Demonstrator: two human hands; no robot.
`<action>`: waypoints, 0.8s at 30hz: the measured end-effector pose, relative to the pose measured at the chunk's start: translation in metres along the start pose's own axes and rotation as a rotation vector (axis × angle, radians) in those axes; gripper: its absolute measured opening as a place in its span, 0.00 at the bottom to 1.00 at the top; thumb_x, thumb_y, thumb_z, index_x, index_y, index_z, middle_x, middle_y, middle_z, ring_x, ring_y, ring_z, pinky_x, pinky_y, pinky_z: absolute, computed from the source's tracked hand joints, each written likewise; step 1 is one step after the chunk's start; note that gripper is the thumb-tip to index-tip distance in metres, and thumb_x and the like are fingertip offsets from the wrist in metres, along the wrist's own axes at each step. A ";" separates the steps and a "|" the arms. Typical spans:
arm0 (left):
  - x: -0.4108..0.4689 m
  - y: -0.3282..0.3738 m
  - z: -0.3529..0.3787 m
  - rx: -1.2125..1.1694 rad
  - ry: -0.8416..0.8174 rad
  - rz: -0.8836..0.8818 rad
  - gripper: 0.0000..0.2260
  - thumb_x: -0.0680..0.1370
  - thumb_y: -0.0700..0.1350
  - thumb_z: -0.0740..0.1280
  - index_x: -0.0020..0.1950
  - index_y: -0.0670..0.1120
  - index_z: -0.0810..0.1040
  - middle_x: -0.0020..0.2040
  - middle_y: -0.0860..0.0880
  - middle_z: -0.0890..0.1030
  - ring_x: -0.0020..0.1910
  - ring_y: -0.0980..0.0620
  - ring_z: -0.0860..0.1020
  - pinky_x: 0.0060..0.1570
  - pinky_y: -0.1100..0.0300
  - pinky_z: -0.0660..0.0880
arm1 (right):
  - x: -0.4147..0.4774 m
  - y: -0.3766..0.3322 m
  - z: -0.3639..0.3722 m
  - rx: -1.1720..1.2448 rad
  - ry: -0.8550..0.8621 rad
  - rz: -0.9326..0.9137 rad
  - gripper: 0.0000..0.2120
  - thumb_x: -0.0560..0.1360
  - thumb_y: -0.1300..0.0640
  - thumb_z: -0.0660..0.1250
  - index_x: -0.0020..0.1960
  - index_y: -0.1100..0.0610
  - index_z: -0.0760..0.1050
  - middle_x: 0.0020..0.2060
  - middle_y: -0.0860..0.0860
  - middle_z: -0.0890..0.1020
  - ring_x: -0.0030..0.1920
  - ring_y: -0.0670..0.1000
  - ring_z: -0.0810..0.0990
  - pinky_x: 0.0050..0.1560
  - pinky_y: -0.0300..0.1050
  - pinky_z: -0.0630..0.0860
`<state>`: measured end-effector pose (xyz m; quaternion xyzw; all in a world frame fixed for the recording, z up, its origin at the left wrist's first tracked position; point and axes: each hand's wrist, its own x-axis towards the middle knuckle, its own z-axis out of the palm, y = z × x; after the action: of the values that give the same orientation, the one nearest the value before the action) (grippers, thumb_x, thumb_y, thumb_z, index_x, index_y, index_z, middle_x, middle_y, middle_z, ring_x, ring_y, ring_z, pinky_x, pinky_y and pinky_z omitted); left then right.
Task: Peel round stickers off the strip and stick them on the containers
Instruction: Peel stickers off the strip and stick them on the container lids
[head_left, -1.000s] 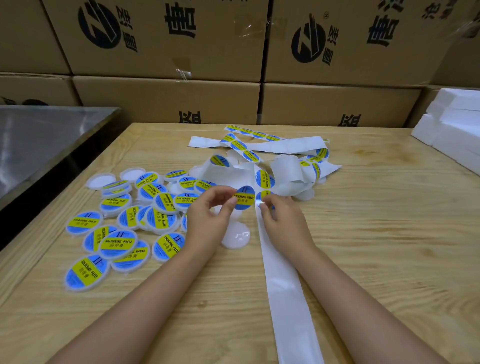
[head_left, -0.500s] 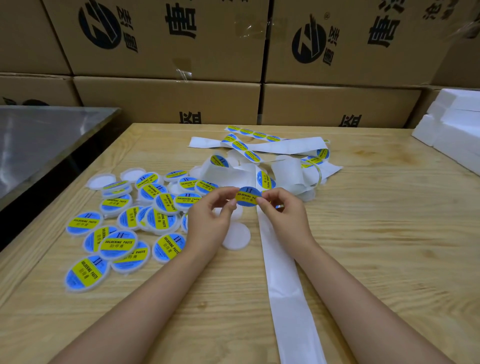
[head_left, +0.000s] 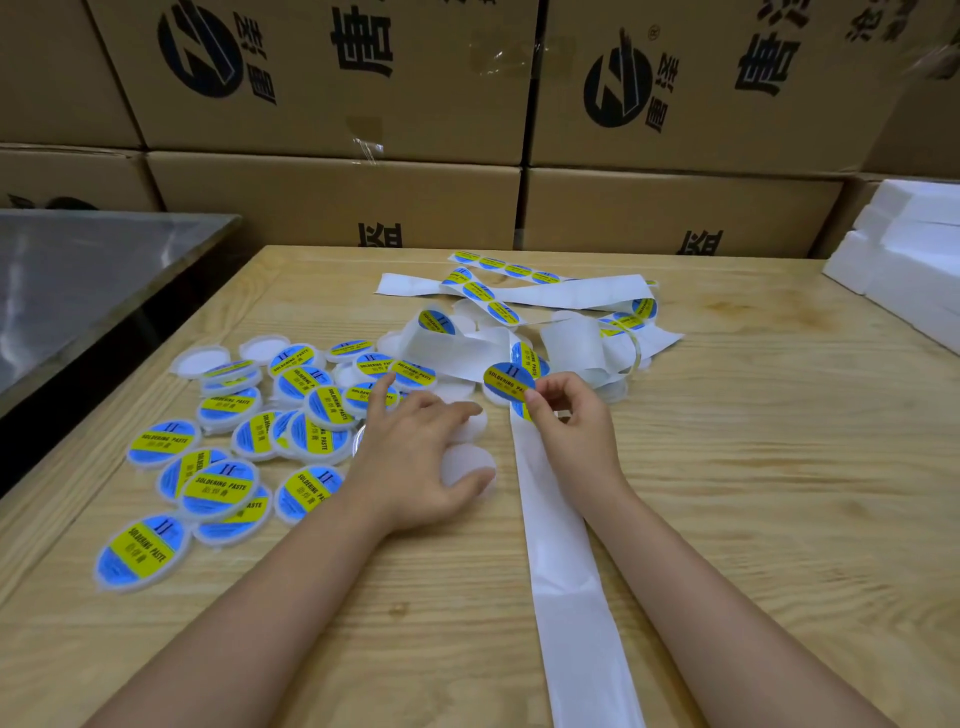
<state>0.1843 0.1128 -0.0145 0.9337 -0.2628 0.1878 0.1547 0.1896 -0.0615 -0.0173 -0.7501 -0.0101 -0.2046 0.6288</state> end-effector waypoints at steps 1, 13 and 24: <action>0.000 0.000 0.000 0.035 0.005 0.048 0.31 0.66 0.66 0.57 0.59 0.47 0.79 0.47 0.51 0.82 0.56 0.50 0.77 0.71 0.40 0.48 | -0.001 0.000 0.000 0.002 -0.009 -0.010 0.10 0.75 0.64 0.66 0.40 0.51 0.72 0.35 0.46 0.76 0.37 0.44 0.73 0.39 0.36 0.69; -0.002 0.002 0.007 -0.027 0.083 0.171 0.19 0.66 0.55 0.71 0.52 0.45 0.81 0.44 0.46 0.78 0.42 0.44 0.78 0.48 0.53 0.72 | -0.002 -0.002 0.001 0.030 -0.033 -0.080 0.12 0.75 0.65 0.65 0.47 0.47 0.72 0.36 0.43 0.74 0.36 0.41 0.72 0.38 0.37 0.69; 0.003 0.004 0.013 -0.512 0.262 0.164 0.34 0.68 0.39 0.74 0.71 0.48 0.63 0.67 0.46 0.66 0.65 0.51 0.70 0.62 0.58 0.70 | -0.004 -0.006 0.001 0.212 -0.263 -0.014 0.21 0.74 0.69 0.67 0.60 0.49 0.68 0.39 0.48 0.76 0.27 0.44 0.71 0.32 0.34 0.70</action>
<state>0.1877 0.1028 -0.0240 0.8077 -0.3541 0.2464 0.4020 0.1845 -0.0583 -0.0131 -0.6997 -0.1188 -0.1068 0.6964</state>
